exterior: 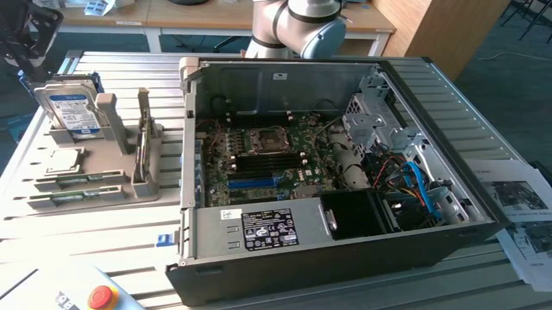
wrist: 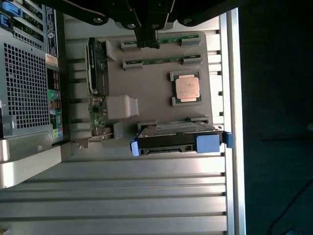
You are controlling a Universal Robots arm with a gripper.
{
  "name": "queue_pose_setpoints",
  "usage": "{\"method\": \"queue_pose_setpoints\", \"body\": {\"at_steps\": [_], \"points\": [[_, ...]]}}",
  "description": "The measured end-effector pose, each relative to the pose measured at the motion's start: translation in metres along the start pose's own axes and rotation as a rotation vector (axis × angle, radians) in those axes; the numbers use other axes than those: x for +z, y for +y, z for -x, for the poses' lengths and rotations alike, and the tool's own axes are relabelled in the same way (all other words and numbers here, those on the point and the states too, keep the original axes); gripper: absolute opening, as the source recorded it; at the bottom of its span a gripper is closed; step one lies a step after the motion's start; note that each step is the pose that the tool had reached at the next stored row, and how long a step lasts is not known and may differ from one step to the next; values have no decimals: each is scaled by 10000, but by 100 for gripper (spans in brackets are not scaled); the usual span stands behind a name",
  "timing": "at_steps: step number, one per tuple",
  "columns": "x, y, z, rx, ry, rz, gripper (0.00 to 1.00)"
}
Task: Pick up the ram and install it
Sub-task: 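Reach for the ram, then pick up the ram and move it above insertion slot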
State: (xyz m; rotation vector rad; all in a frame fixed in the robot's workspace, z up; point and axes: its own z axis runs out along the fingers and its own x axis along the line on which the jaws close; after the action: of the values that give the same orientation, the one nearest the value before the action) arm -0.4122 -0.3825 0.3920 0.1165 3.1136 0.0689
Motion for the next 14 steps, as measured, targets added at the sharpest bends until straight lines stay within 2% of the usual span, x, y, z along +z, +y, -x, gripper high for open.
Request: {"method": "queue_pose_setpoints", "body": {"at_steps": [4,14], "points": [[6,88,-7,1,0,0,10],[7,92,-7,0,0,0,10]]}}
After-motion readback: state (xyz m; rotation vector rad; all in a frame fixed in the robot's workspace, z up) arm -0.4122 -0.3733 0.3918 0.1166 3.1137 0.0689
